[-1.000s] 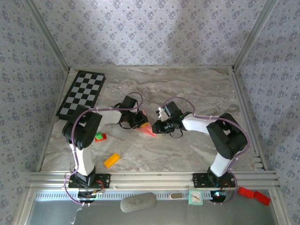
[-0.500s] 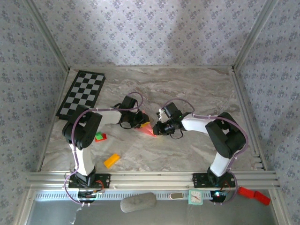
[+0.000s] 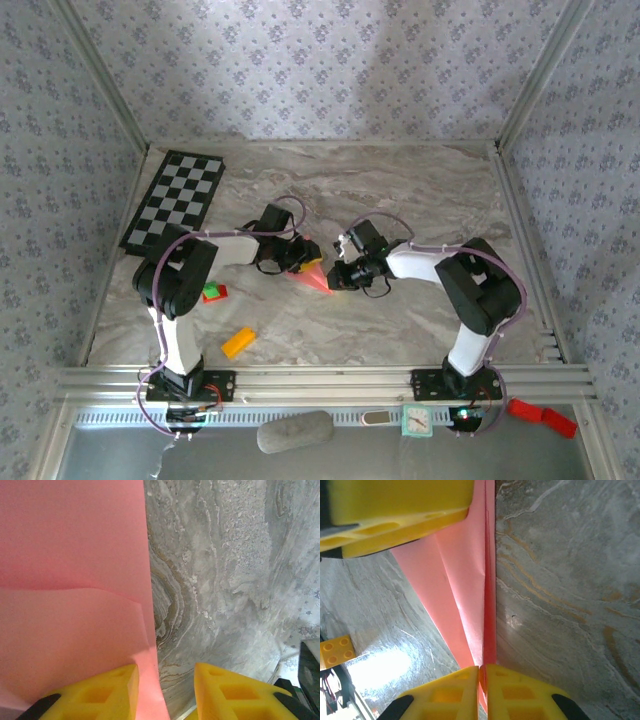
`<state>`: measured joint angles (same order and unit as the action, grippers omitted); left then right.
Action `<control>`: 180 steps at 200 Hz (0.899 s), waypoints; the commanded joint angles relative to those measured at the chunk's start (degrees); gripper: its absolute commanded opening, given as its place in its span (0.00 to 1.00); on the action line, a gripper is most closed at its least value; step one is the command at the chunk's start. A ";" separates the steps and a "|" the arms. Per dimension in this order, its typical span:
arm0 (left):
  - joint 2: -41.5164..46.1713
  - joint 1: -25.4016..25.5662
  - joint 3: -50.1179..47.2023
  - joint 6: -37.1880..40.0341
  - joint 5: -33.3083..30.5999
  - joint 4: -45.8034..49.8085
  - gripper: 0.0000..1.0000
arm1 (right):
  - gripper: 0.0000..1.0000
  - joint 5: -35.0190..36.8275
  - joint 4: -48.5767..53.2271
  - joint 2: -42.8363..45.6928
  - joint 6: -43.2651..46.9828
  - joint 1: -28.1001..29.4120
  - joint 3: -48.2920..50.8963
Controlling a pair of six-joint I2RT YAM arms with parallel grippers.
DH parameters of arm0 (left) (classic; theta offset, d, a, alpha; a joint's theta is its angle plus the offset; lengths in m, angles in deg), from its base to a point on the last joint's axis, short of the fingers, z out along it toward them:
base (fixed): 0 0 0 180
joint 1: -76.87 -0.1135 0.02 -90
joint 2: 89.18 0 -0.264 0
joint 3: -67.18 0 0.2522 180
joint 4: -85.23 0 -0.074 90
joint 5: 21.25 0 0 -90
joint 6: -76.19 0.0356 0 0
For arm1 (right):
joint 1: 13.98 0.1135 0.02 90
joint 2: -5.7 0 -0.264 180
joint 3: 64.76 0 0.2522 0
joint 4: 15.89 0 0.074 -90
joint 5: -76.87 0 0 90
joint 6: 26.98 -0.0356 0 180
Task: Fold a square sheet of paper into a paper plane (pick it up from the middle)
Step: Fourth fold the wing at the center of the table.
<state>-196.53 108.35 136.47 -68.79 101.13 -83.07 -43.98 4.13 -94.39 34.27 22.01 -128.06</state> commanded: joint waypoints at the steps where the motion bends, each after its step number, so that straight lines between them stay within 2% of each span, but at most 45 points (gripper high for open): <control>1: 0.23 -0.33 -1.52 0.00 -0.13 0.57 0.36 | 0.13 -0.87 2.34 -1.24 0.10 -0.13 -0.89; 121: 2.25 -0.37 -1.90 -1.01 1.19 -2.14 0.44 | 0.15 -0.05 3.40 -2.17 0.26 -0.07 -1.29; 180: 2.94 -0.27 -2.35 -0.73 1.46 -3.02 0.45 | 0.17 -0.29 2.53 -0.24 0.45 -0.32 -0.78</control>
<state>-195.16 108.35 134.77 -69.40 101.99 -85.61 -44.09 4.72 -95.68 34.29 22.01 -128.60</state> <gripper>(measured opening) 0.449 0.169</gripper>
